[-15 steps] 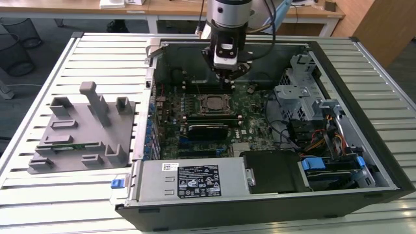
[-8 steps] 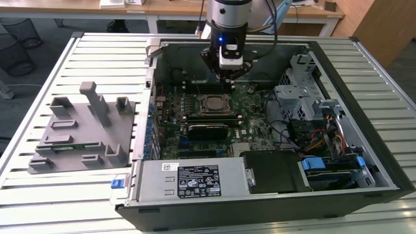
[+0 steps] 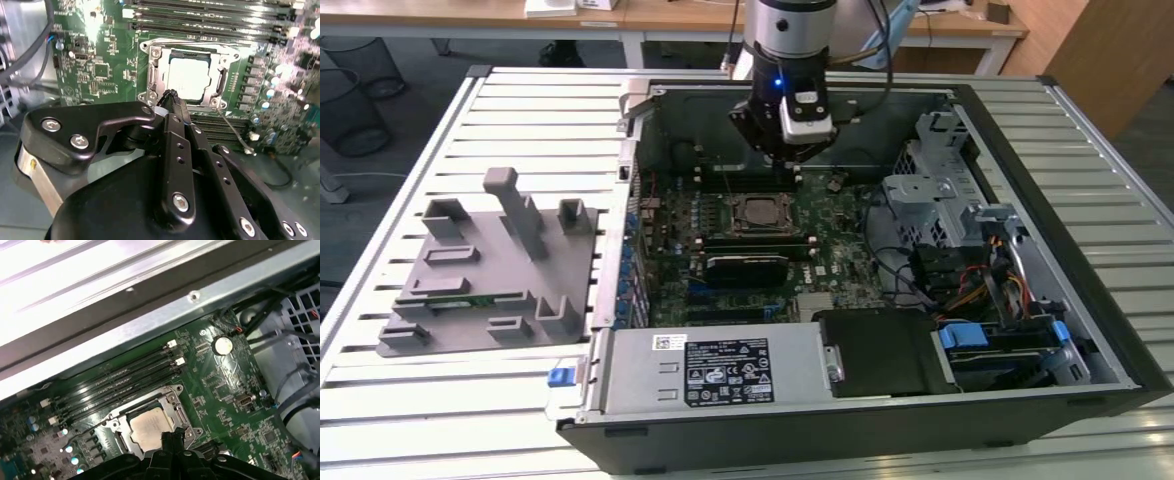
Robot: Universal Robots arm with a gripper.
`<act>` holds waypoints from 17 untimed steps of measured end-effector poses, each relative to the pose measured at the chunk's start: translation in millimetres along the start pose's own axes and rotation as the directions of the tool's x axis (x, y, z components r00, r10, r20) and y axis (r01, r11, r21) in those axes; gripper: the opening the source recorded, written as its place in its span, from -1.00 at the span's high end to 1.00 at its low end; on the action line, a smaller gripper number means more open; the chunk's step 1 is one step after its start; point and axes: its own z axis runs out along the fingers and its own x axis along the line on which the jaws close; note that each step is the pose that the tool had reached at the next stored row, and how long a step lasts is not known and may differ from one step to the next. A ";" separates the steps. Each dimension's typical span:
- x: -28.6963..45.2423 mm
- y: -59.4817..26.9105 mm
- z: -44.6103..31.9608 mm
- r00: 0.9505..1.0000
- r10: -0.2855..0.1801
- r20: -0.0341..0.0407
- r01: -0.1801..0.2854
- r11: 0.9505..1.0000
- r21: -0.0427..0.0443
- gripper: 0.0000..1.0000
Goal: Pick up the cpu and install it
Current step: 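Install the first cpu locking lever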
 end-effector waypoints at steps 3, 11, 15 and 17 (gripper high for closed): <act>0.0 0.0 0.3 0.999 -0.054 0.000 0.054 0.999 -0.002 0.79; 0.1 0.0 1.3 0.980 -0.198 0.001 0.198 0.980 -0.008 0.79; 0.1 0.0 1.9 0.963 -0.269 0.002 0.269 0.963 -0.011 0.79; 0.1 0.0 2.0 0.954 -0.299 0.002 0.299 0.954 -0.012 0.79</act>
